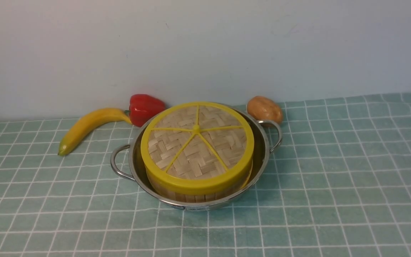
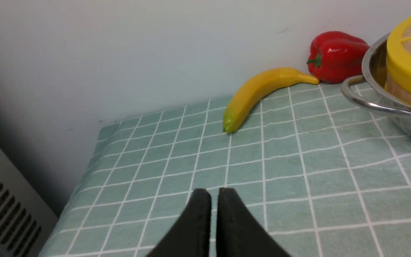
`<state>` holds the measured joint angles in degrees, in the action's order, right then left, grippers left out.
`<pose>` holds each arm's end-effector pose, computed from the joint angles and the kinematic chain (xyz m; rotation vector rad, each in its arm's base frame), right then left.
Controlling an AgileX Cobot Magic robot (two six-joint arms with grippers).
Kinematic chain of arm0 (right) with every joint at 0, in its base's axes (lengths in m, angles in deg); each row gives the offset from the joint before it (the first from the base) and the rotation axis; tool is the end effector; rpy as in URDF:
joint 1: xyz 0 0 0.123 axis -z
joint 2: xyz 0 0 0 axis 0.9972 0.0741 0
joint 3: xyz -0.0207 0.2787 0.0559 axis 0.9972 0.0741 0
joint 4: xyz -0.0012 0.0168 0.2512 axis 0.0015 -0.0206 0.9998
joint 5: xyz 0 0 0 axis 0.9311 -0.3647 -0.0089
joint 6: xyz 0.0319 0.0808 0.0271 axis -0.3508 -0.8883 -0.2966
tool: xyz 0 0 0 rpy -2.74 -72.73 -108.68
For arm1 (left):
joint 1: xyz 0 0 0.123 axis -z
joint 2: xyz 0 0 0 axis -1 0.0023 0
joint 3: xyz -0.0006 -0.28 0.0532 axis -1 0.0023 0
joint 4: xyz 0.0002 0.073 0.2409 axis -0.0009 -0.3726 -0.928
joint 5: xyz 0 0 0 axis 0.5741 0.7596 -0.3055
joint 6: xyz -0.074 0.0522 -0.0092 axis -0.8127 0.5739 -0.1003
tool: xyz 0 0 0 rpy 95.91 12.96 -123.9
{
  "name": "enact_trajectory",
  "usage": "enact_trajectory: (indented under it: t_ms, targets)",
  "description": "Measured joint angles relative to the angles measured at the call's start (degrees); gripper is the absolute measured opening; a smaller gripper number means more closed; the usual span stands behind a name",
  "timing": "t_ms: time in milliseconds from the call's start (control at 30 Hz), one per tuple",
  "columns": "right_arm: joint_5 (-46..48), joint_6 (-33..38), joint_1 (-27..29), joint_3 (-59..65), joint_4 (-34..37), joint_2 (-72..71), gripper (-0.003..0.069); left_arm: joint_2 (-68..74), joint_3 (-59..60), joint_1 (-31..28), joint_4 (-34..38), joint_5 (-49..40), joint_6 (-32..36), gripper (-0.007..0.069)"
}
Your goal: Place the steamer in the pot on the blue tablecloth, and put the lid on the steamer.
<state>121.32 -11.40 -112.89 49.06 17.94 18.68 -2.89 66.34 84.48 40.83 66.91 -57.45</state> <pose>0.0579 0.0196 0.3362 -0.3028 2.0130 0.2702 0.0541 0.0113 0.1869 0.1040 1.7713 0.3229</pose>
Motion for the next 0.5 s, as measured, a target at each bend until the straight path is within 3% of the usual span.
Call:
enact_trajectory:
  t_ms: [500]
  targets:
    - [0.0, 0.0, 0.0, 0.0, 0.06, 0.0, 0.0209, -0.09, 0.15, 0.0, 0.16, 0.21, 0.0, 0.0054]
